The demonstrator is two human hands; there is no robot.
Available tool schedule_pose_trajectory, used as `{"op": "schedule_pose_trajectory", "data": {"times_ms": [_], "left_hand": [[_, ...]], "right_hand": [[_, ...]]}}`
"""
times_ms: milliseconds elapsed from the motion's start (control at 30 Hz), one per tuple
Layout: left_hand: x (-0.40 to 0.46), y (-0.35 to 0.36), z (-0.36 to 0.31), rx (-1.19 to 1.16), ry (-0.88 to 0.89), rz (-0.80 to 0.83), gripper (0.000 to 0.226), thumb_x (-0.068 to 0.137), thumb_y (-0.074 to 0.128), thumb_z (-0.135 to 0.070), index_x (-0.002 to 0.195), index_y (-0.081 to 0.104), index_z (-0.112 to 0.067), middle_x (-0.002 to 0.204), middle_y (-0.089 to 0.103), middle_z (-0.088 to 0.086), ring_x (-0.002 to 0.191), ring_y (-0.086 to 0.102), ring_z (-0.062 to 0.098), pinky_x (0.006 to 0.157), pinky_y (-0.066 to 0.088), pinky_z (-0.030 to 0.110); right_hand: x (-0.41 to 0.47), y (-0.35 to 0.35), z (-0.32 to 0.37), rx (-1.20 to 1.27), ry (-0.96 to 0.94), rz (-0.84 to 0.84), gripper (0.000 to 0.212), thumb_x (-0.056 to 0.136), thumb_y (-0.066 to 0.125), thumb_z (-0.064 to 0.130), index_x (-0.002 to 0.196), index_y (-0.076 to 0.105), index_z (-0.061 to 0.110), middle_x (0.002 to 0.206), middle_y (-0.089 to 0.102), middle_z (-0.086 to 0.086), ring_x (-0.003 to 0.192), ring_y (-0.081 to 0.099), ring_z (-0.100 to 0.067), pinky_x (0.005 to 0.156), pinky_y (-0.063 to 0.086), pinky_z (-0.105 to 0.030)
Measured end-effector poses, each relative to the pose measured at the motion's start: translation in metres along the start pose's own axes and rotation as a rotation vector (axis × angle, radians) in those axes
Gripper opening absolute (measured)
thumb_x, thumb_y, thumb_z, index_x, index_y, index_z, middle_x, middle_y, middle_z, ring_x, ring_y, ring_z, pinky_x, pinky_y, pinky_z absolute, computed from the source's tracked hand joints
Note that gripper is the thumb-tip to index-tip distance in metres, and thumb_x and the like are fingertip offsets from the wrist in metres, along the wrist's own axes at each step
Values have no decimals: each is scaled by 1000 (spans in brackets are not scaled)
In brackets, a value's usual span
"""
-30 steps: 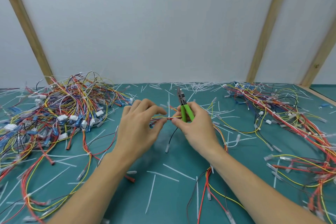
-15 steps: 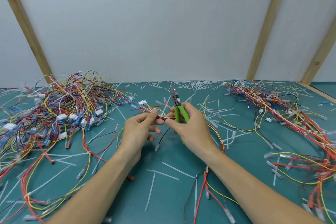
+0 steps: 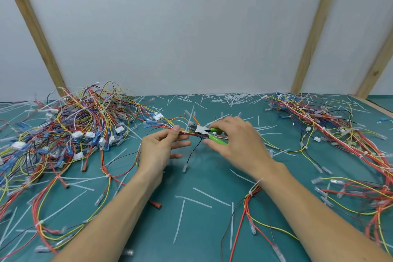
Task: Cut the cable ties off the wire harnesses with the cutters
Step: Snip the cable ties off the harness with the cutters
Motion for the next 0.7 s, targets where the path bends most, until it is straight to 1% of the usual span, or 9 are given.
{"op": "schedule_pose_trajectory", "data": {"times_ms": [67,200,400,700], "left_hand": [[1,1,1,-19,-6,13,27,97,63,-30,90,74,-7,88,79,6,82,77,16,52,55,21],[2,4,2,-21,2,36,28,98,62,-26,94,73,-1,90,79,9,85,77,17,56,57,21],[2,6,3,-20,24,55,29,99,62,-23,98,73,4,91,78,12,86,77,19,59,59,23],[5,0,3,-28,47,13,27,98,63,-24,94,74,0,88,78,10,85,77,18,59,59,23]], "right_hand": [[0,-1,-3,14,4,5,37,90,71,53,121,72,32,109,70,10,101,59,-19,89,43,-36],[0,-1,-3,-20,3,6,39,88,70,59,121,72,38,115,71,15,105,60,-15,88,37,-35],[0,2,-3,-21,13,-6,41,87,71,59,122,72,37,112,70,12,107,60,-17,89,37,-37],[-1,4,-5,8,4,-3,36,86,73,57,118,73,39,107,69,14,103,59,-17,85,37,-35]]}}
Point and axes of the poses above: each hand's wrist, its own x-axis towards the middle knuckle, its own y-axis out of the palm, z = x × y, the point moved 5 cm from there along x, towards the middle knuckle
